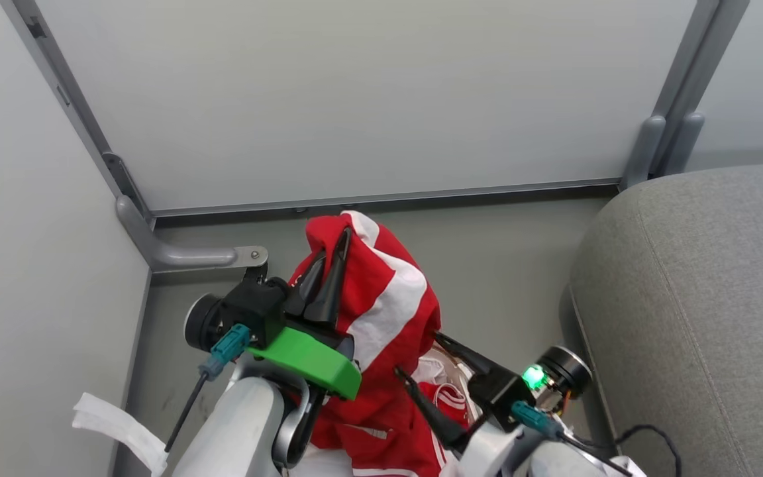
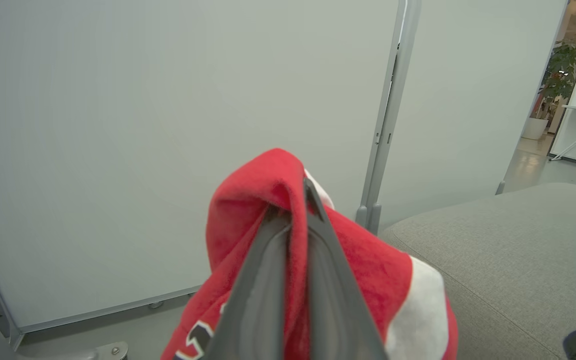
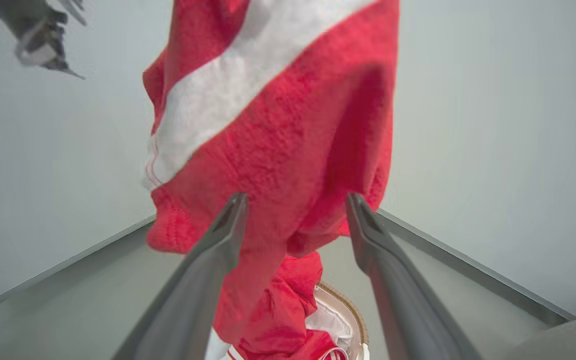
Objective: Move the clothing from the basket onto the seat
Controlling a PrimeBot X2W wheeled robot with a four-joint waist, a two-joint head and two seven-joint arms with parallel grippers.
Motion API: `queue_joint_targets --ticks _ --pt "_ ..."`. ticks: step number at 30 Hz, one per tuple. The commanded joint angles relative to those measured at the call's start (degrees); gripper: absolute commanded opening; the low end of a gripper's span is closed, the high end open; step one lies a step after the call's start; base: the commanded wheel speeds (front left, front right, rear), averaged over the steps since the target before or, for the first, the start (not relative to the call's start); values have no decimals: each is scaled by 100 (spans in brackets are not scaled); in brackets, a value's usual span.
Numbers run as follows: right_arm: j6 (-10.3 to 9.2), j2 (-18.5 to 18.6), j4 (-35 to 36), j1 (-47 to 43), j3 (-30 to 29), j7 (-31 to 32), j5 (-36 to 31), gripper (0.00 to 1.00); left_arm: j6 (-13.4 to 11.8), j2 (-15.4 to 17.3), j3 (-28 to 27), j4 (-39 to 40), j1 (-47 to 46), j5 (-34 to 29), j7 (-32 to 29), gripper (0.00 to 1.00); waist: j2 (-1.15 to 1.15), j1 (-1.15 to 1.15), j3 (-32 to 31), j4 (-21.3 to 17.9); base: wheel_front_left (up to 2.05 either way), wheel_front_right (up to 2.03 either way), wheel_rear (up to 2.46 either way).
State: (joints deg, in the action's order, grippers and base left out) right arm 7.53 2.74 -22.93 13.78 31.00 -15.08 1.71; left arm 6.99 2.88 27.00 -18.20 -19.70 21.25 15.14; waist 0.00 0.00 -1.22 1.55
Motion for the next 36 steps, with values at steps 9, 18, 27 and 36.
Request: queue_joint_targets --ticks 9,18,27,36 --pt "-8 29 -294 937 247 -13 421 100 -91 11 548 64 -223 273 0 0 0 0 86 465 0 0 0" --pt "-8 32 -534 1049 312 -14 868 0 -200 10 948 63 -312 535 0 0 0 0 100 722 0 0 0" --pt "-8 31 -566 969 233 -14 919 0 -295 10 804 69 -281 471 1 13 0 0 131 551 0 0 0" --pt "-8 29 -130 694 46 -14 926 0 -234 9 320 -42 -21 126 -1 100 0 0 277 -404 0 0 0"
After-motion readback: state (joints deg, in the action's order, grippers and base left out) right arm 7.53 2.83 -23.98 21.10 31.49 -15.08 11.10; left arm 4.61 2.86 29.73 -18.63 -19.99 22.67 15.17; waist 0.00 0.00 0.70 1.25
